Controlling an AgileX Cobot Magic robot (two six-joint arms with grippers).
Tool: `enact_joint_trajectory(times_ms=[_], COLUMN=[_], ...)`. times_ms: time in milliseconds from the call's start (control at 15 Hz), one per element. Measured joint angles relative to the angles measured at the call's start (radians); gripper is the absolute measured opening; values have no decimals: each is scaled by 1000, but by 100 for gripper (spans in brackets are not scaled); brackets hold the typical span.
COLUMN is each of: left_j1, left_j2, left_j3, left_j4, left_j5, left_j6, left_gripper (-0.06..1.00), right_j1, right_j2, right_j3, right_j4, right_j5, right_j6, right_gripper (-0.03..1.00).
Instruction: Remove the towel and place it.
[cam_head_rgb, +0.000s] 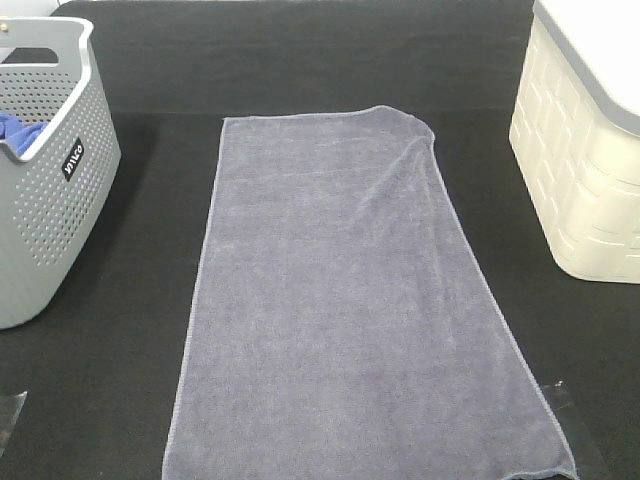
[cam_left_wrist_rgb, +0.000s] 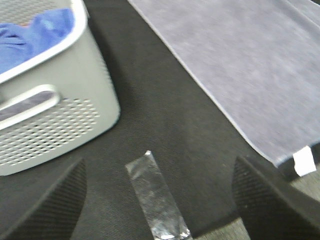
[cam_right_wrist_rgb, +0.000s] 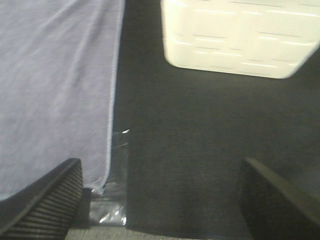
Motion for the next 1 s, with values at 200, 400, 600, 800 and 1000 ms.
enact_joint_trajectory(times_ms=[200, 400, 600, 800, 1000], left_j1=[51, 52, 52, 52, 52], left_j2=[-66, -101, -102, -102, -102], left_j3=[0, 0, 0, 0, 0], left_j4=[0, -2, -2, -2, -2], left_j5=[0, 0, 0, 0, 0], left_j6=[2, 2, 2, 2, 2], left_gripper=[76, 76, 76, 76, 76], right_j1=[-62, -64, -64, -64, -64], right_j2=[-90, -155, -155, -155, -155], right_j3=[0, 0, 0, 0, 0], right_j4=[0, 0, 3, 4, 4], right_j5=[-5, -5, -5, -5, -5], right_j6=[0, 0, 0, 0, 0], right_gripper=[79, 79, 79, 79, 79])
